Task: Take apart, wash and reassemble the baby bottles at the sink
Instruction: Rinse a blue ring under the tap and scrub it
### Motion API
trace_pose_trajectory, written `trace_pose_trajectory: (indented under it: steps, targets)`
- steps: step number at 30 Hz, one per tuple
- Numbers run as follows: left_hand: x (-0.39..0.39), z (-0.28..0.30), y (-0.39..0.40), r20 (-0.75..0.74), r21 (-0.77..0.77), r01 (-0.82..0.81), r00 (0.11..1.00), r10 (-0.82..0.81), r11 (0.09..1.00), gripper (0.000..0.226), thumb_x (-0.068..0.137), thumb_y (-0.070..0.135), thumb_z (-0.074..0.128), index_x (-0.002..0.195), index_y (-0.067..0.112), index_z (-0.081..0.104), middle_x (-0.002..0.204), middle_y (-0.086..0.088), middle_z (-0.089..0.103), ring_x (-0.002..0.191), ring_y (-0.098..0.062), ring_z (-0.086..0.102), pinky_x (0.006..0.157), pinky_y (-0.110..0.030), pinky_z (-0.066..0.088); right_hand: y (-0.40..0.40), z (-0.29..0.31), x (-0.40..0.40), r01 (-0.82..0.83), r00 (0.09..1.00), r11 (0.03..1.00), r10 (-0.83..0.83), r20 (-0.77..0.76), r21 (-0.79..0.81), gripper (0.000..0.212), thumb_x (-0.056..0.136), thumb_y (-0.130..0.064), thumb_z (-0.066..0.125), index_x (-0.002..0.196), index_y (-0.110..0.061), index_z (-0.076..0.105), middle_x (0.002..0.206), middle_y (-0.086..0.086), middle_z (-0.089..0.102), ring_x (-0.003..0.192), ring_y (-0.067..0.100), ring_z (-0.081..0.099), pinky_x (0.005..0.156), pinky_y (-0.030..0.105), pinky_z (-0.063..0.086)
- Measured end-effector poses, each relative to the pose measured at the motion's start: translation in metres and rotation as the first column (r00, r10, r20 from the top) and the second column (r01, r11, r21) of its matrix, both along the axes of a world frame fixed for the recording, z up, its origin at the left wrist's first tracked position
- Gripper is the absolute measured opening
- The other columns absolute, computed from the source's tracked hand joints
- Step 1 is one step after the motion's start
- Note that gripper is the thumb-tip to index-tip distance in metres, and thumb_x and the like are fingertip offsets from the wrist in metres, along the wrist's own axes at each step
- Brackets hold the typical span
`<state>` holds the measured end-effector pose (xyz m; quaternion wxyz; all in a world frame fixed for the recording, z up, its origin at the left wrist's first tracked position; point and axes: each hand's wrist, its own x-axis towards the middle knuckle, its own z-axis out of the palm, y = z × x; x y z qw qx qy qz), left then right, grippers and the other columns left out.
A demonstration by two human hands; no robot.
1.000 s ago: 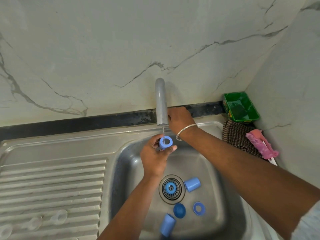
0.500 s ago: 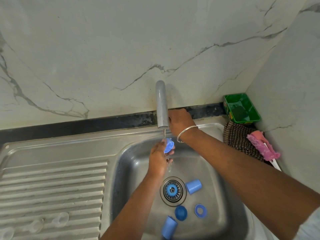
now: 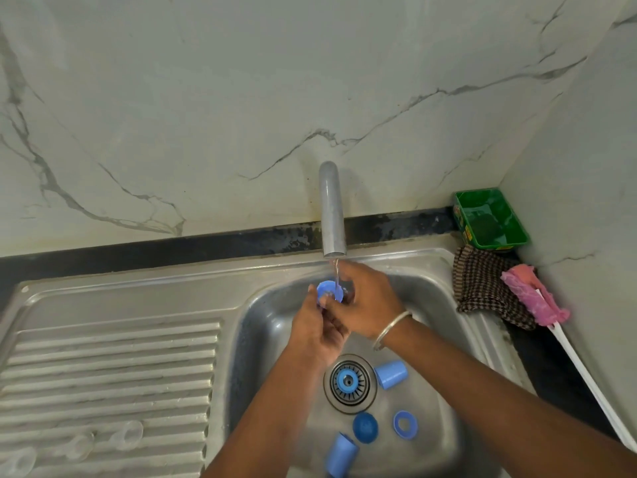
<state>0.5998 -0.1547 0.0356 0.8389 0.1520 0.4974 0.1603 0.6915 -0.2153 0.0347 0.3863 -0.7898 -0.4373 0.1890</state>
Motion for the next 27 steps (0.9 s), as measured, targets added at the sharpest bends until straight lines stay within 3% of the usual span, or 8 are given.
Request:
trace_pose_trajectory:
  steps: [6, 12, 15, 18, 20, 22, 25, 27]
  targets:
    - [-0.005, 0.005, -0.004, -0.143, 0.034, 0.15, 0.979, -0.144, 0.988, 0.05, 0.103, 0.048, 0.043, 0.108, 0.005, 0.069, 0.095, -0.014, 0.076, 0.088, -0.024, 0.071, 0.074, -0.036, 0.054, -0.003, -0.014, 0.001, -0.15, 0.982, 0.986, 0.156, 0.103, -0.067, 0.017, 0.082, -0.026, 0.068, 0.097, -0.02, 0.066, 0.089, -0.003, 0.066, 0.081, 0.015, 0.062, 0.074, 0.037, 0.054]
    - [-0.029, -0.009, 0.002, -0.333, -0.063, 0.003, 0.943, -0.024, 0.998, 0.054, 0.103, 0.052, 0.03, 0.103, 0.01, 0.065, 0.092, -0.006, 0.068, 0.085, -0.021, 0.062, 0.069, -0.029, 0.044, 0.001, -0.018, -0.002, -0.407, 0.888, 0.895, 0.435, 0.148, -0.183, 0.045, 0.084, -0.023, 0.071, 0.128, -0.02, 0.06, 0.124, 0.001, 0.063, 0.114, 0.015, 0.058, 0.098, 0.032, 0.05]
    - [-0.04, -0.018, 0.003, -0.36, -0.097, -0.025, 0.933, -0.012, 0.995, 0.05, 0.103, 0.046, 0.032, 0.104, 0.009, 0.067, 0.088, -0.003, 0.07, 0.071, -0.018, 0.061, 0.062, -0.026, 0.041, 0.005, -0.017, -0.006, -0.109, 0.991, 0.992, 0.103, -0.082, -0.066, 0.013, 0.084, -0.026, 0.072, 0.095, -0.028, 0.066, 0.09, -0.011, 0.066, 0.085, 0.006, 0.061, 0.079, 0.028, 0.052]
    - [-0.043, -0.022, 0.003, -0.363, -0.081, -0.027, 0.932, -0.004, 0.996, 0.046, 0.103, 0.043, 0.035, 0.1, 0.01, 0.067, 0.088, -0.003, 0.07, 0.071, -0.018, 0.06, 0.062, -0.026, 0.04, 0.006, -0.014, -0.007, 0.095, 0.908, 0.98, -0.157, -0.387, -0.174, 0.01, 0.083, -0.031, 0.074, 0.088, -0.025, 0.068, 0.085, -0.003, 0.069, 0.078, 0.012, 0.066, 0.071, 0.027, 0.057]
    - [-0.044, -0.021, 0.003, -0.346, -0.085, -0.036, 0.938, 0.004, 0.996, 0.045, 0.103, 0.041, 0.035, 0.097, 0.01, 0.066, 0.084, -0.002, 0.068, 0.068, -0.017, 0.059, 0.061, -0.026, 0.039, 0.007, -0.009, -0.011, 0.09, 0.711, 0.977, -0.198, -0.675, -0.192, 0.009, 0.087, -0.022, 0.072, 0.091, -0.015, 0.069, 0.092, 0.012, 0.07, 0.073, 0.022, 0.068, 0.06, 0.029, 0.059]
    - [-0.043, -0.022, 0.003, -0.338, -0.085, -0.043, 0.941, 0.012, 0.995, 0.044, 0.103, 0.04, 0.035, 0.096, 0.009, 0.066, 0.083, -0.003, 0.068, 0.067, -0.017, 0.059, 0.061, -0.026, 0.039, 0.008, 0.0, -0.012, 0.206, 0.348, 0.965, -0.227, -0.91, -0.162, 0.005, 0.091, -0.01, 0.064, 0.095, -0.006, 0.065, 0.099, 0.023, 0.065, 0.073, 0.03, 0.068, 0.056, 0.03, 0.059]
    - [-0.042, -0.023, 0.002, -0.324, -0.08, -0.044, 0.946, 0.016, 0.996, 0.044, 0.103, 0.04, 0.035, 0.098, 0.009, 0.066, 0.084, -0.003, 0.068, 0.067, -0.017, 0.058, 0.062, -0.026, 0.039, 0.005, 0.003, -0.012, 0.378, -0.122, 0.906, -0.152, -0.981, -0.188, 0.018, 0.094, -0.009, 0.059, 0.107, 0.004, 0.062, 0.107, 0.028, 0.066, 0.087, 0.039, 0.069, 0.063, 0.037, 0.062]
    - [-0.041, -0.022, 0.0, -0.32, -0.074, -0.041, 0.947, 0.015, 0.996, 0.044, 0.103, 0.04, 0.035, 0.099, 0.008, 0.066, 0.083, -0.003, 0.068, 0.066, -0.017, 0.058, 0.063, -0.027, 0.039, 0.002, 0.0, -0.013, 0.401, -0.245, 0.889, -0.128, -0.961, -0.221, 0.026, 0.094, -0.014, 0.061, 0.112, 0.006, 0.061, 0.107, 0.029, 0.068, 0.089, 0.041, 0.071, 0.062, 0.036, 0.062]
